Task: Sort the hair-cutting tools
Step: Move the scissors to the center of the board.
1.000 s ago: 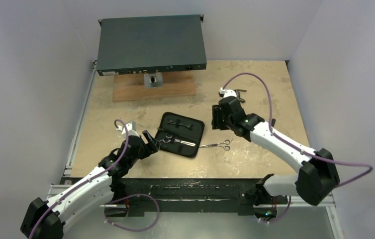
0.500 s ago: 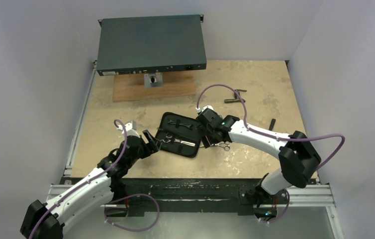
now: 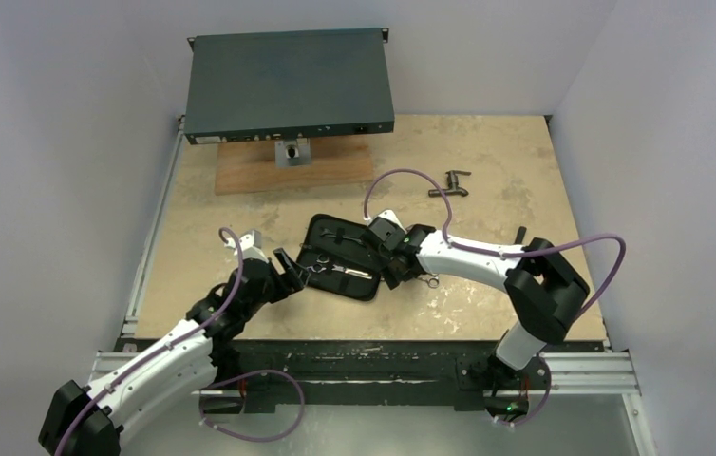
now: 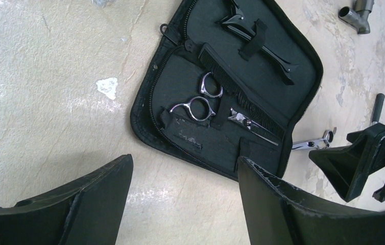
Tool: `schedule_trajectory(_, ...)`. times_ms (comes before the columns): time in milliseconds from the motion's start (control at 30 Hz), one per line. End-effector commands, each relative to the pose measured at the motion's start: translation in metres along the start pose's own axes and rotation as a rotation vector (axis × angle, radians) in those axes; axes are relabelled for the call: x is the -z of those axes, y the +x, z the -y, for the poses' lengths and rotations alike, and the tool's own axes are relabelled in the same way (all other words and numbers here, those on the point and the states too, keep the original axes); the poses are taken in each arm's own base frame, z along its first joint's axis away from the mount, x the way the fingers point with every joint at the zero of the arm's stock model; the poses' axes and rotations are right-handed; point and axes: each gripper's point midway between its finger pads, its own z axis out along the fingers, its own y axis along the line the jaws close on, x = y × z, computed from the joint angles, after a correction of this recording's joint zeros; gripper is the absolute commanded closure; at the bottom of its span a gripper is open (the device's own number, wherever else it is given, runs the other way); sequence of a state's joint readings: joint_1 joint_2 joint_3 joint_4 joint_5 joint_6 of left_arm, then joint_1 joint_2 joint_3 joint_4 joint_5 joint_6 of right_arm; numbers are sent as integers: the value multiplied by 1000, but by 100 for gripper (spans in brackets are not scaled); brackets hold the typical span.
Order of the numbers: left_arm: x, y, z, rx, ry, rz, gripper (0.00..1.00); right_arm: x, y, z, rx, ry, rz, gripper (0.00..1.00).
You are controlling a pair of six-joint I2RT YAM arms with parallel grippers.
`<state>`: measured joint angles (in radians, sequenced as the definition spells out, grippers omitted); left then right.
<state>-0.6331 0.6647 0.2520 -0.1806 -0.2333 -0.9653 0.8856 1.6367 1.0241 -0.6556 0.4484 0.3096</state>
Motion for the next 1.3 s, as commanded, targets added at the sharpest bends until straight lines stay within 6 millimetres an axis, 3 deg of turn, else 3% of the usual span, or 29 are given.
schedule_trajectory(0, -1, -1, 9, -4, 36, 4, 26, 6, -16, 3, -5, 26, 35, 29)
schedule_trajectory(633, -5, 3, 7, -3, 28, -10, 26, -19, -10, -26, 34, -70, -31, 34)
schedule_trajectory(1000, -6, 2, 6, -5, 20, -5, 26, -45, -1, -4, -185, -125, -70, 41)
schedule_trajectory(1267, -13, 6, 8, -3, 17, -26, 26, -58, 4, -11, -248, -189, -98, 42)
